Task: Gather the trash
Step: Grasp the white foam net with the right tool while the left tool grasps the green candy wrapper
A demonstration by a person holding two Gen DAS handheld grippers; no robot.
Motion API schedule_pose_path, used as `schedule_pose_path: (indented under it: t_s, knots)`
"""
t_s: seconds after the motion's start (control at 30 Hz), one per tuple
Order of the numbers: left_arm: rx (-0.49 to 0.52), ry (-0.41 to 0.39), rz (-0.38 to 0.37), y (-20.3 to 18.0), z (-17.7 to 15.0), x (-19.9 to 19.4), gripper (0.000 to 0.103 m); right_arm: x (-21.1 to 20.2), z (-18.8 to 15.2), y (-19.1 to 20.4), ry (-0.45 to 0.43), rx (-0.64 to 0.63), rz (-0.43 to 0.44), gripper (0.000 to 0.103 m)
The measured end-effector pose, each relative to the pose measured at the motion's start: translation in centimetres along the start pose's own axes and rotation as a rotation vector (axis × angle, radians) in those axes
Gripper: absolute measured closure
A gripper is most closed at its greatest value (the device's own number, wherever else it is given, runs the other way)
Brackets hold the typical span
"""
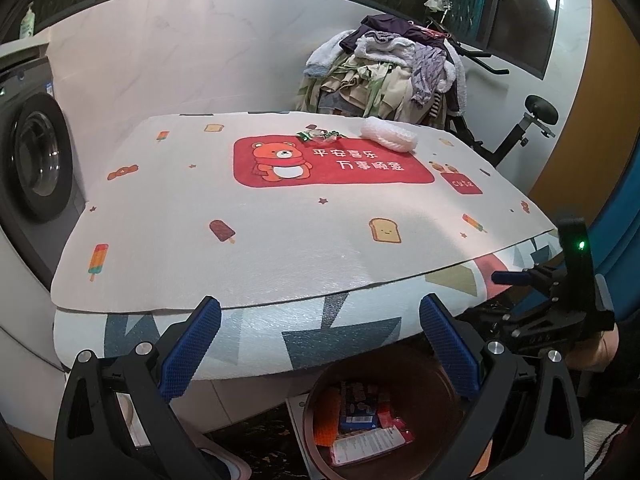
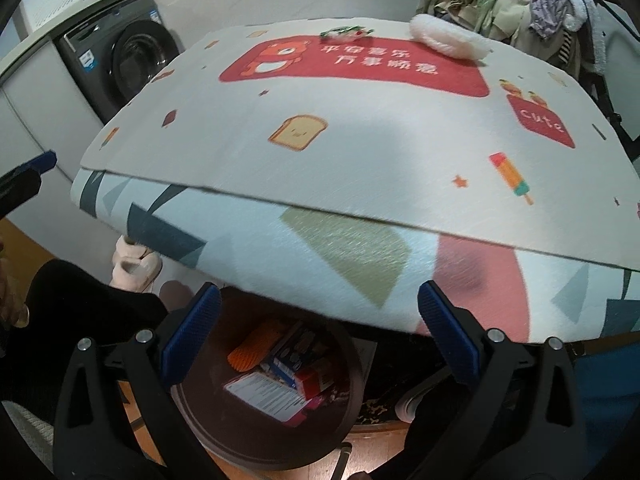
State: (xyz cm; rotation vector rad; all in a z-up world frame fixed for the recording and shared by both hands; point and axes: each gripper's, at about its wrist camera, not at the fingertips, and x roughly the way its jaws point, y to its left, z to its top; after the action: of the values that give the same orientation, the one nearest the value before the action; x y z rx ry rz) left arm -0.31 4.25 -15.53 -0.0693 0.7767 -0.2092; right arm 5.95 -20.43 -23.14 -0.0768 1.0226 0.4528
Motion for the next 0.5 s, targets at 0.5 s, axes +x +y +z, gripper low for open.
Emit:
schedule_pose_path:
  t_s: [0.5]
  knots:
    - [-0.013,0.011,0.018,1.8,2.9,3.2,0.006,-0.7,6.5,-6.2,-0.161,0.032,-0.016,0.006]
